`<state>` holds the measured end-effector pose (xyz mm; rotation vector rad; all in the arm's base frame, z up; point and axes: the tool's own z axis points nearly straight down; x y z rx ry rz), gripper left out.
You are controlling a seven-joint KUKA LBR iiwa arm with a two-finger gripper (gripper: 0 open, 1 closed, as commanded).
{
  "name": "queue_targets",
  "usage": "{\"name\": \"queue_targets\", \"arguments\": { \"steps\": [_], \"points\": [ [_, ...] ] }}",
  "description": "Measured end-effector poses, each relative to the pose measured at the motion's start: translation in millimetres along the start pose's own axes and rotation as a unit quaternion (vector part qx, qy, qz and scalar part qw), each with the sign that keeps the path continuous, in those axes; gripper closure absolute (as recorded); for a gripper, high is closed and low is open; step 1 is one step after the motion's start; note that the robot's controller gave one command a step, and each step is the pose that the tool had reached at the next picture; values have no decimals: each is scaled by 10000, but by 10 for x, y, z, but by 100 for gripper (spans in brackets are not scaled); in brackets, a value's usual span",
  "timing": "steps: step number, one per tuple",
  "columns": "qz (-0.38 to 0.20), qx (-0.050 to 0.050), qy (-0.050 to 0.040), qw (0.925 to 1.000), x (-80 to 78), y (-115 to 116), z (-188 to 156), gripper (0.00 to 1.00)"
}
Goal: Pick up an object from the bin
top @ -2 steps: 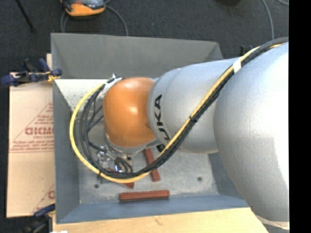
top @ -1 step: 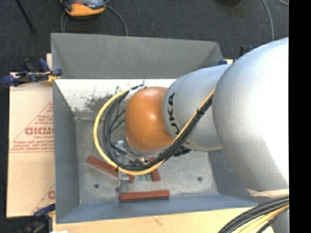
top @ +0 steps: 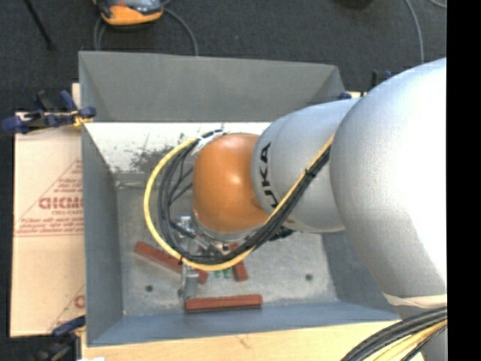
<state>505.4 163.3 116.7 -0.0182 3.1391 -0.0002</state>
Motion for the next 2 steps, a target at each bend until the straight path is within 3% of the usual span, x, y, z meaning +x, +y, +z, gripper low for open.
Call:
{"name": "queue_targets", "arguments": {
  "steps": [1,2],
  "points": [
    [357,-12,7,9994,-34,122,464,100],
    [359,-12,8,9994,-34,122,464,100]
  ]
}}
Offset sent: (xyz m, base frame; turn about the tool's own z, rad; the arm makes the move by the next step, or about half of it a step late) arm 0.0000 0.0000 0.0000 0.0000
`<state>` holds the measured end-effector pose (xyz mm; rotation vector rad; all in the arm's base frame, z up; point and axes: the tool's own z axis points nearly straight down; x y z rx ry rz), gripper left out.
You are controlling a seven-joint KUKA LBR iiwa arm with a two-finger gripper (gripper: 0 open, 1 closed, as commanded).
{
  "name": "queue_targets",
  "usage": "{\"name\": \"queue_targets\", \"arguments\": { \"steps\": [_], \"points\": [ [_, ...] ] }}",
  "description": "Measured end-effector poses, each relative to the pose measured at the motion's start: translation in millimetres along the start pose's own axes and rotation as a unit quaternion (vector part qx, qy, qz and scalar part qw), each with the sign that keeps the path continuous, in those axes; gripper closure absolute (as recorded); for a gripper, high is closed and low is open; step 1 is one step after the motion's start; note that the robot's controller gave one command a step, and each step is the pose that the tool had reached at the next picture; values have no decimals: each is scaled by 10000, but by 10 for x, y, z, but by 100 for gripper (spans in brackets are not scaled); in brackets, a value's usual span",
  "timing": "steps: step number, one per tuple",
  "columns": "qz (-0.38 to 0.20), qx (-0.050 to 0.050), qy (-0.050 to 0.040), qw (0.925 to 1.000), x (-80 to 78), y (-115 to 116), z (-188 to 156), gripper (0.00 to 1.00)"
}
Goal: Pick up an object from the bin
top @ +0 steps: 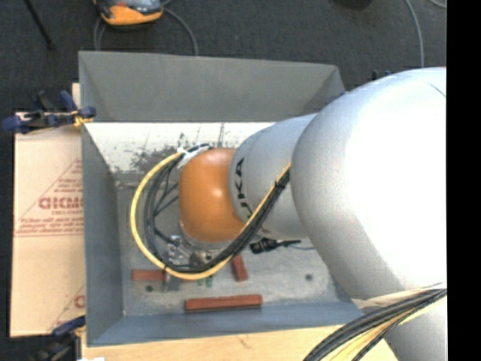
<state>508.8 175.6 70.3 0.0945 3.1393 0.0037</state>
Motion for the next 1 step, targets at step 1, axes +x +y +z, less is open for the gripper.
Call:
{"name": "queue_targets", "arguments": {
  "steps": [1],
  "points": [
    [-122,2,-12,9999,-200,143,-1412,100]
  ]
}}
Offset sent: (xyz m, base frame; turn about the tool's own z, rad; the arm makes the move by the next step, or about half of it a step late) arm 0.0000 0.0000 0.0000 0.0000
